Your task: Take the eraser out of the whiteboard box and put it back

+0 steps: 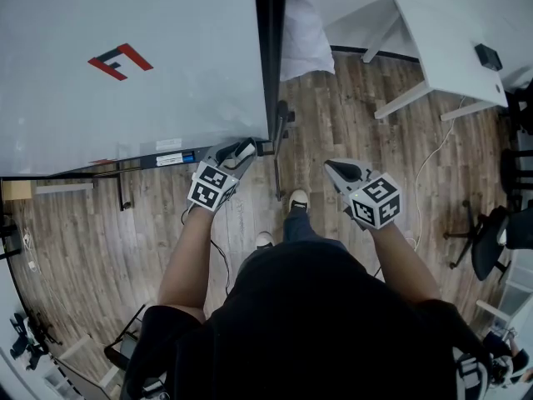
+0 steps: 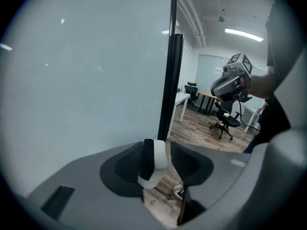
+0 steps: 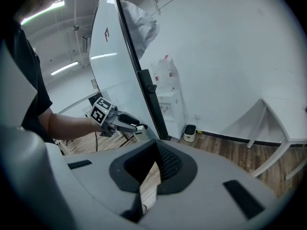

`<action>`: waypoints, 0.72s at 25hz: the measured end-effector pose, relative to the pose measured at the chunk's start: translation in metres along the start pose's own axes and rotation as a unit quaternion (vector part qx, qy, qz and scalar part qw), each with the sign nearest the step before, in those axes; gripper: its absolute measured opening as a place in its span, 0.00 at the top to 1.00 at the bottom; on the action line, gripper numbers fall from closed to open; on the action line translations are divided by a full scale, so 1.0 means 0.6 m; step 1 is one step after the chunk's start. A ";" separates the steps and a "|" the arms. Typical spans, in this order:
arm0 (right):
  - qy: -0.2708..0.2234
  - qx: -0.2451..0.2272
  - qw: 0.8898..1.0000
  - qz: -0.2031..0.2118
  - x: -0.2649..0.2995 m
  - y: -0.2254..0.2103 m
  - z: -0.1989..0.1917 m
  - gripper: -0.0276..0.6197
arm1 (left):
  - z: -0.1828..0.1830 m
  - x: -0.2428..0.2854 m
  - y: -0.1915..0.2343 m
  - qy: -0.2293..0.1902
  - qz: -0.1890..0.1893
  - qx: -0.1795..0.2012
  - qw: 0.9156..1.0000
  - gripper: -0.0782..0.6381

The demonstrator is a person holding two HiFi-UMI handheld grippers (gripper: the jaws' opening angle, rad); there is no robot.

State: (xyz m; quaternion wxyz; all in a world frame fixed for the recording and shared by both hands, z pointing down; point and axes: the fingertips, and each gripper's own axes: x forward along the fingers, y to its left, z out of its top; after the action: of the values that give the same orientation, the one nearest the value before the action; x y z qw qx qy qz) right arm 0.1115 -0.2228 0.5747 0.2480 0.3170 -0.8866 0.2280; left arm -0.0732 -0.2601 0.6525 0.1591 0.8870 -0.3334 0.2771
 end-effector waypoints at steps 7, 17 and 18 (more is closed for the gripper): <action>0.004 0.006 1.000 0.000 0.006 -0.001 -0.010 0.96 | -0.015 0.018 0.005 0.014 -0.006 0.001 1.000 0.62; 0.005 0.008 1.000 -0.001 0.008 -0.002 -0.011 0.96 | -0.021 0.032 0.004 0.023 -0.014 -0.004 1.000 0.62; 0.005 0.009 1.000 0.000 0.008 -0.002 -0.012 0.96 | -0.022 0.032 0.005 0.023 -0.014 -0.004 1.000 0.62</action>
State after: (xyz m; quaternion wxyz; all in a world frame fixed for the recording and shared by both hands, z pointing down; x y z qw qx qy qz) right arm 0.1108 -0.2217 0.5835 0.2497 0.3182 -0.8833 0.2371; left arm -0.0681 -0.2659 0.6748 0.1744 0.8842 -0.3185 0.2937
